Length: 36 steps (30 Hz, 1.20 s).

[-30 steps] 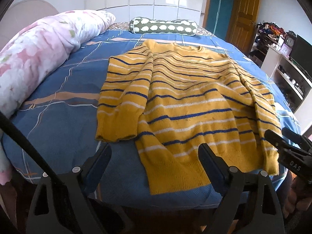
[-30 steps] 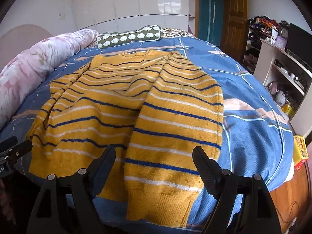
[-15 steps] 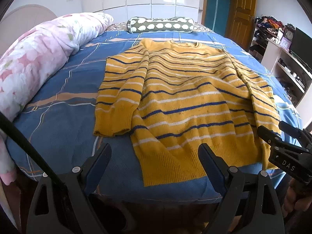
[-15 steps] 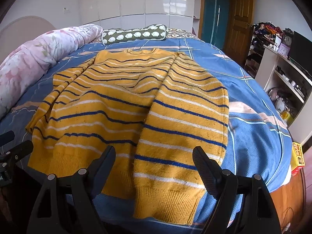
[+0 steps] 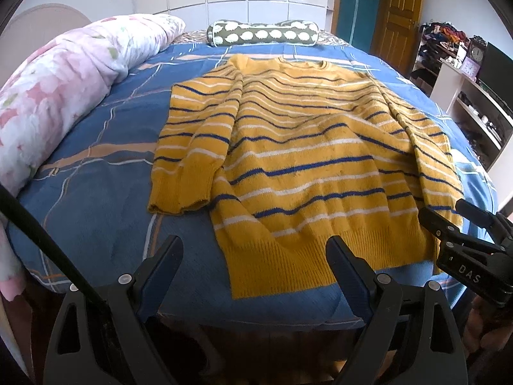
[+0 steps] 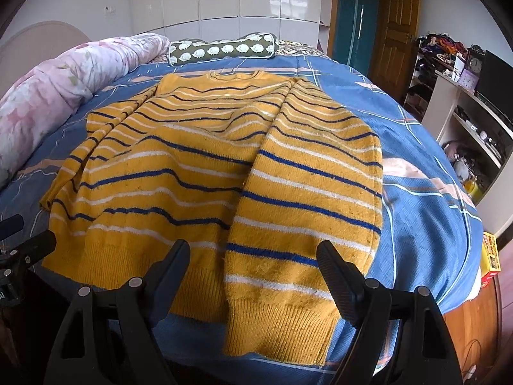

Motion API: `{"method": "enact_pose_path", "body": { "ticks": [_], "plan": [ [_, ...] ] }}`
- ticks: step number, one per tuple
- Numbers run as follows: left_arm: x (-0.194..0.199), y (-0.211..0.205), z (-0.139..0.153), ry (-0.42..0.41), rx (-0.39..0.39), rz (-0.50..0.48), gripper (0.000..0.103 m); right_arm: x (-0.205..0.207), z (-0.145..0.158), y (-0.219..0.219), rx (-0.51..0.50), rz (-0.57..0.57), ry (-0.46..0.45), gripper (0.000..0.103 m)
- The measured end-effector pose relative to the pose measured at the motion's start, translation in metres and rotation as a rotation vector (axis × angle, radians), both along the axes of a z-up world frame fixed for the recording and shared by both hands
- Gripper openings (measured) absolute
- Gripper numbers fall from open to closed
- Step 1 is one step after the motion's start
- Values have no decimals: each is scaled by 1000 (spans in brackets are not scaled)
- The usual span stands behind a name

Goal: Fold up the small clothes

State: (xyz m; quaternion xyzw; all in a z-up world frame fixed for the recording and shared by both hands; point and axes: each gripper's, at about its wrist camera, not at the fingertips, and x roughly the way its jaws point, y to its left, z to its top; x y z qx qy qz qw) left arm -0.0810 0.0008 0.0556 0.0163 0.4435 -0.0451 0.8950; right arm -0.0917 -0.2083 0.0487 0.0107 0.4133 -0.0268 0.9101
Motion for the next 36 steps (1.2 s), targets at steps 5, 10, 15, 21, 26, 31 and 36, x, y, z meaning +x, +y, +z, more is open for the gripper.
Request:
{"method": "enact_pose_path", "body": {
  "ticks": [5,10,15,21,26,31,36],
  "plan": [
    [5,0,-15,52,-8,1,90,3,-13,0,3,-12,42,85],
    [14,5,-43,163,-26,25,90,4,-24,2,-20,-14,59,90],
    [14,5,-50,171,-23,28,94,5,-31,5,-40,-11,60,97],
    [16,0,-58,174,9,10,103,5,-33,5,-50,-25,49,100],
    [16,1,-60,173,13,7,103,5,-35,4,-46,-41,42,102],
    [17,1,-60,171,15,7,103,3,-36,6,-55,-46,29,102],
    [15,-1,-62,168,19,9,103,2,-37,7,-56,-48,21,102]
  ]
}}
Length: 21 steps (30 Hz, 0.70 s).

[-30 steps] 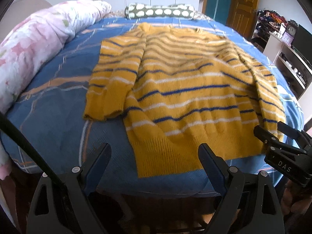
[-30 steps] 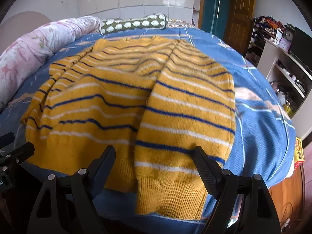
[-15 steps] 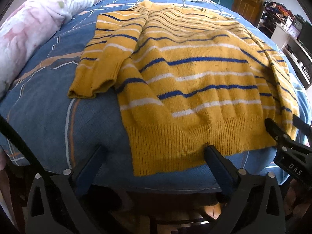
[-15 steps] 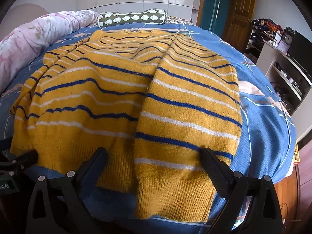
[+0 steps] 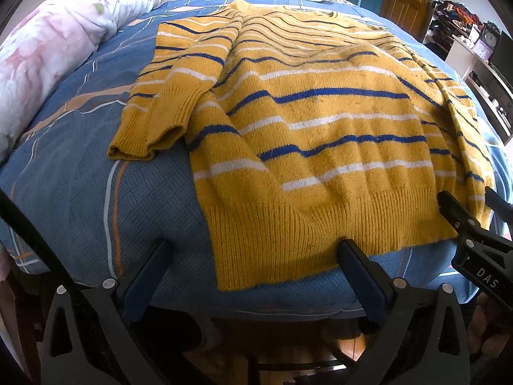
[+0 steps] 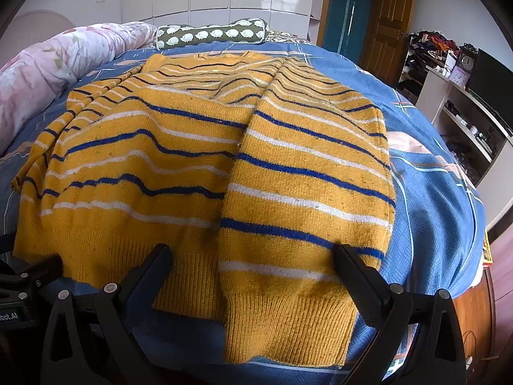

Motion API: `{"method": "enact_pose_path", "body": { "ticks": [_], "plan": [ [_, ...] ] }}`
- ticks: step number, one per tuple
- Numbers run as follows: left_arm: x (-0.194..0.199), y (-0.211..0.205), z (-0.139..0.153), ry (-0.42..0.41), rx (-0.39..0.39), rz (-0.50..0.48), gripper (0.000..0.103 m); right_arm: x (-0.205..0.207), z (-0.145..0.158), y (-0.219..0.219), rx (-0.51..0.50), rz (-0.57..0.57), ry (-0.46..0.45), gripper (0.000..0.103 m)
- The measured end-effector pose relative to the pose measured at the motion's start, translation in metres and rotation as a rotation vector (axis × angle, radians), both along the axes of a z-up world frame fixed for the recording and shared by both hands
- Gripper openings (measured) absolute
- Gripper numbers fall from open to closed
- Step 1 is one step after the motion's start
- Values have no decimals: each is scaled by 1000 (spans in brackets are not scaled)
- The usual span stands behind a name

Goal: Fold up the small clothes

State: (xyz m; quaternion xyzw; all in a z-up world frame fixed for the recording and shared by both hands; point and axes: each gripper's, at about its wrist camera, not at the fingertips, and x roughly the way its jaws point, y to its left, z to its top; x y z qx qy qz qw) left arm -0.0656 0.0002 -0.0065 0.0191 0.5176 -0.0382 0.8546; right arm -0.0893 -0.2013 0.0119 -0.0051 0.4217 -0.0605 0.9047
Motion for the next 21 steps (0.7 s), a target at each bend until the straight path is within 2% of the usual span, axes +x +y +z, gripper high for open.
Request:
{"method": "enact_pose_path", "body": {
  "ticks": [21],
  "plan": [
    [1,-6,-2,4,33,14,103,-4,-2,1,-4,16,-27,103]
  ]
}}
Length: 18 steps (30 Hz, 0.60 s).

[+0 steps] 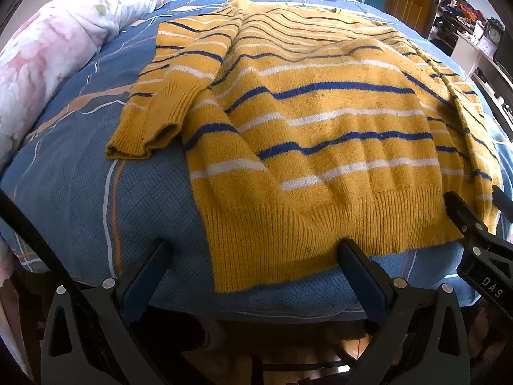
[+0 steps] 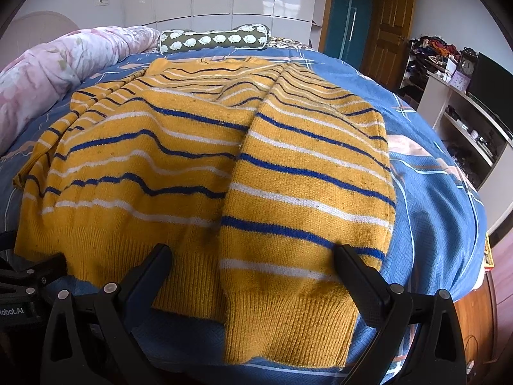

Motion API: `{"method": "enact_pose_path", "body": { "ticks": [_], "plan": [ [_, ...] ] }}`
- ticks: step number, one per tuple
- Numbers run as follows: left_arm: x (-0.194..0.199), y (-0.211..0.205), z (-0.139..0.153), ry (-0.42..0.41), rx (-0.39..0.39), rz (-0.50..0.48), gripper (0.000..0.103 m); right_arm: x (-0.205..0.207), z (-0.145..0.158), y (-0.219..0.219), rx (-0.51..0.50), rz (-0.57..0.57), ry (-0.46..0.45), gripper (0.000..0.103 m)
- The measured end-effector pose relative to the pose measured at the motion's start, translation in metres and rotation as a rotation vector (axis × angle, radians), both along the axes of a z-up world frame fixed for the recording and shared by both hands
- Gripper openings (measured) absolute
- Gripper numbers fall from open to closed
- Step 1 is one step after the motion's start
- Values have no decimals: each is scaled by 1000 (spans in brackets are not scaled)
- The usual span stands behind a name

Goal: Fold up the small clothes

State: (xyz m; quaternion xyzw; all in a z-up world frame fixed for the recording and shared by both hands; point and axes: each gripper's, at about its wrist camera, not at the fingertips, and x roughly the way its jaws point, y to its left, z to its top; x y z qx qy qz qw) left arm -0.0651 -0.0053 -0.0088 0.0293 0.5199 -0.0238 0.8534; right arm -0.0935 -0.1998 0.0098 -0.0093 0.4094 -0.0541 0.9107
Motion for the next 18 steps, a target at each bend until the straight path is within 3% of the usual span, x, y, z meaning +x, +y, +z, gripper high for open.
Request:
{"method": "enact_pose_path", "body": {
  "ticks": [10,18],
  "plan": [
    [8,1,0,31,-2,-4,103,0,-1,0,1,16,-8,103],
    [-2,-2,7,-9,0,-12,102,-5,-1,1,-13,55,-26,103]
  ]
}}
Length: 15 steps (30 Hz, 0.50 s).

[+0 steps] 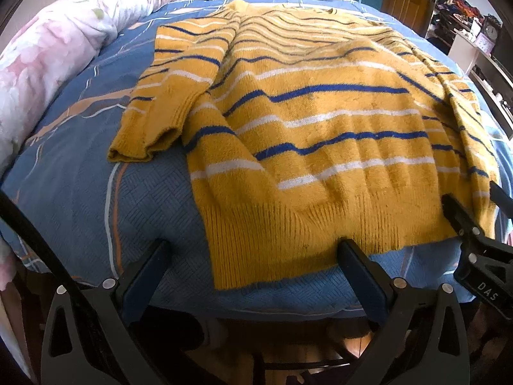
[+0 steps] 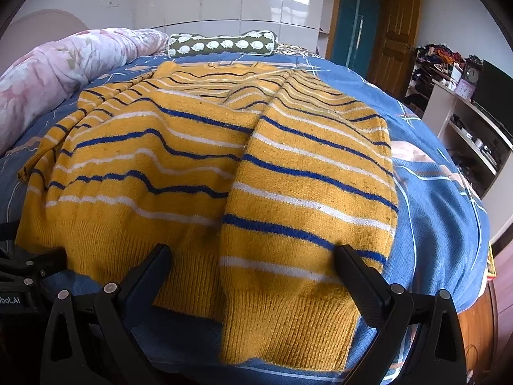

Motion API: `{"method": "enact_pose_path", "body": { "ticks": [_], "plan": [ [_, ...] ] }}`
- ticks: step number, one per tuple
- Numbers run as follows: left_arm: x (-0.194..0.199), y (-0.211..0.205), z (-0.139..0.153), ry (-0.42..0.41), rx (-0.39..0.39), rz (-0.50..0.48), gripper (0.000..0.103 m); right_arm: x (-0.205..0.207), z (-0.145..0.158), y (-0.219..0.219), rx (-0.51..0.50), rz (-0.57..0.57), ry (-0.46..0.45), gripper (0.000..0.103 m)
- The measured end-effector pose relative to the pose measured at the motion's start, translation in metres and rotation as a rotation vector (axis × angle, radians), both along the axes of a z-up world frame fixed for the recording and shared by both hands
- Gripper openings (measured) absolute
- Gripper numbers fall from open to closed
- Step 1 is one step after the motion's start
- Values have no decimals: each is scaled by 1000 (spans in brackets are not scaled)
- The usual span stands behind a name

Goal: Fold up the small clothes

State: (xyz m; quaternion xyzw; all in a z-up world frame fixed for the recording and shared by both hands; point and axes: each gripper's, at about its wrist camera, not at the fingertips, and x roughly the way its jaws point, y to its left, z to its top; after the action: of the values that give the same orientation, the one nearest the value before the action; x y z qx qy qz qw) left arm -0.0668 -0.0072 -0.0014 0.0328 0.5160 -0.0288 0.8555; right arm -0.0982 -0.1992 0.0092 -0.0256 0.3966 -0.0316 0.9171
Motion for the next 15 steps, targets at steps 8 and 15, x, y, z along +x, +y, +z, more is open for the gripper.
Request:
{"method": "enact_pose_path", "body": {
  "ticks": [8,15],
  "plan": [
    [-38,7,69,-279,-91,-73,90,-32,68,-55,199,67,-104,84],
    [-28,52,73,-256,-130,62,90,-21,49,-49,219,140,-28,85]
  ]
}}
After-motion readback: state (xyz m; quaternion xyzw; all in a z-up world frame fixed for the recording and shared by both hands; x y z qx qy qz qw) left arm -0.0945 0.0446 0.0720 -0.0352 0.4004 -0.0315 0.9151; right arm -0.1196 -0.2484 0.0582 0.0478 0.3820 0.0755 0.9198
